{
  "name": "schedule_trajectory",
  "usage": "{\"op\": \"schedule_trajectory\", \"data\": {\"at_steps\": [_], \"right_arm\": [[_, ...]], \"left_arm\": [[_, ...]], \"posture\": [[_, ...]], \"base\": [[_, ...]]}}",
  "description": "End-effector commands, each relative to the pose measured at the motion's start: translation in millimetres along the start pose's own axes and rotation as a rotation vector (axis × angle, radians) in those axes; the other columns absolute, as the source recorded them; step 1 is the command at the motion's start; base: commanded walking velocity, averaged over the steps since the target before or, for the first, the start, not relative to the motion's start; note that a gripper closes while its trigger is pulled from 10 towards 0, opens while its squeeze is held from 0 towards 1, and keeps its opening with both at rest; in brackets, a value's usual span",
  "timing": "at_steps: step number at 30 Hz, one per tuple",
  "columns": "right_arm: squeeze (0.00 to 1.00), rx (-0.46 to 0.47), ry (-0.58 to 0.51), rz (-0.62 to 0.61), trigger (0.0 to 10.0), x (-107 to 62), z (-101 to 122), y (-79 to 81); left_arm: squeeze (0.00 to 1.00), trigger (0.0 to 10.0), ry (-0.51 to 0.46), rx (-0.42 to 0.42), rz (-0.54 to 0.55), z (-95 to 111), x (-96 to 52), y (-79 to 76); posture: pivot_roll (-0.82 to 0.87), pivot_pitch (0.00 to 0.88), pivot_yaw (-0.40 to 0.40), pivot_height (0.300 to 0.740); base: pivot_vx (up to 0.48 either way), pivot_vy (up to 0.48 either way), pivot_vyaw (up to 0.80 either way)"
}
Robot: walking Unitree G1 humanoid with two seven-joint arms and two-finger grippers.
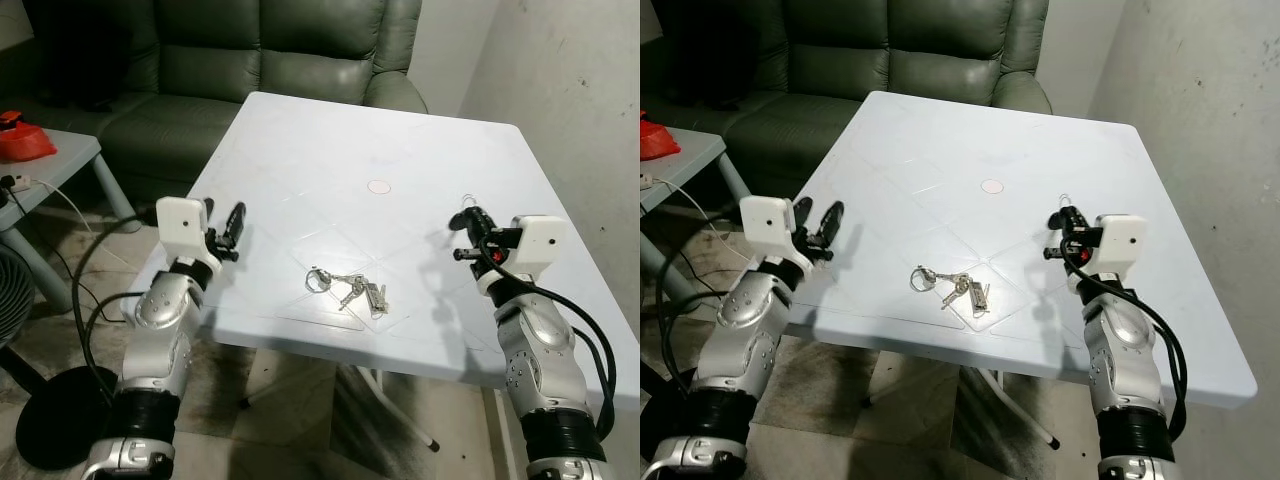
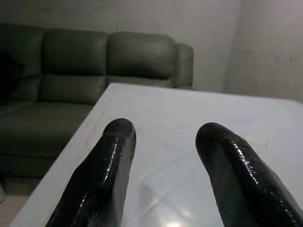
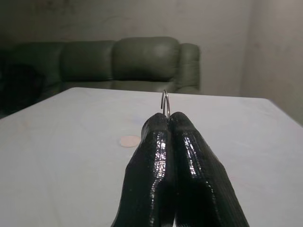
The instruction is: Hang keys on a hook
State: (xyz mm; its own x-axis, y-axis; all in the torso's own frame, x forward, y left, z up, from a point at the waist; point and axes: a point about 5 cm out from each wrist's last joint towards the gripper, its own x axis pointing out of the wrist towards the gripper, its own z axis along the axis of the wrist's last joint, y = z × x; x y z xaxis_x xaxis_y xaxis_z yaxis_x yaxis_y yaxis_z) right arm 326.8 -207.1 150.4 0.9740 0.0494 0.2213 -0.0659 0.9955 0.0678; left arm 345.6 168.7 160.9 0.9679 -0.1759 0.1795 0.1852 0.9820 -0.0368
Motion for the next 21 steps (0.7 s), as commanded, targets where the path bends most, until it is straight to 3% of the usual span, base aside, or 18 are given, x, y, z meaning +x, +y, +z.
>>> {"op": "schedule_trajectory", "data": {"at_steps": [1,6,14,21], "right_arm": [[0.00,-0.030,-0.021,-0.018,10.0,-0.4,6,-2.0],[0.00,-0.058,-0.019,-0.025,10.0,1.0,7,0.6],[0.00,-0.071,-0.036,-0.042,10.0,3.9,13,-0.2],[0.00,-0.078,-0.033,-0.044,10.0,2.6,13,-0.6]], "left_arm": [[0.00,10.0,0.007,-0.039,-0.011,1,3.3,2.1],[0.00,10.0,-0.001,-0.058,-0.004,5,11.7,3.9],[0.00,10.0,-0.010,-0.025,-0.002,7,17.0,6.4],[0.00,10.0,-0.005,-0.053,0.006,5,19.1,7.7]], "posture": [[-0.10,0.000,-0.008,0.740],[-0.11,0.000,-0.001,0.740],[-0.12,0.000,0.000,0.740],[-0.13,0.000,-0.002,0.740]], "base": [[0.000,0.000,0.00],[0.000,0.000,-0.17],[0.000,0.000,-0.72],[0.000,0.000,-0.76]]}}
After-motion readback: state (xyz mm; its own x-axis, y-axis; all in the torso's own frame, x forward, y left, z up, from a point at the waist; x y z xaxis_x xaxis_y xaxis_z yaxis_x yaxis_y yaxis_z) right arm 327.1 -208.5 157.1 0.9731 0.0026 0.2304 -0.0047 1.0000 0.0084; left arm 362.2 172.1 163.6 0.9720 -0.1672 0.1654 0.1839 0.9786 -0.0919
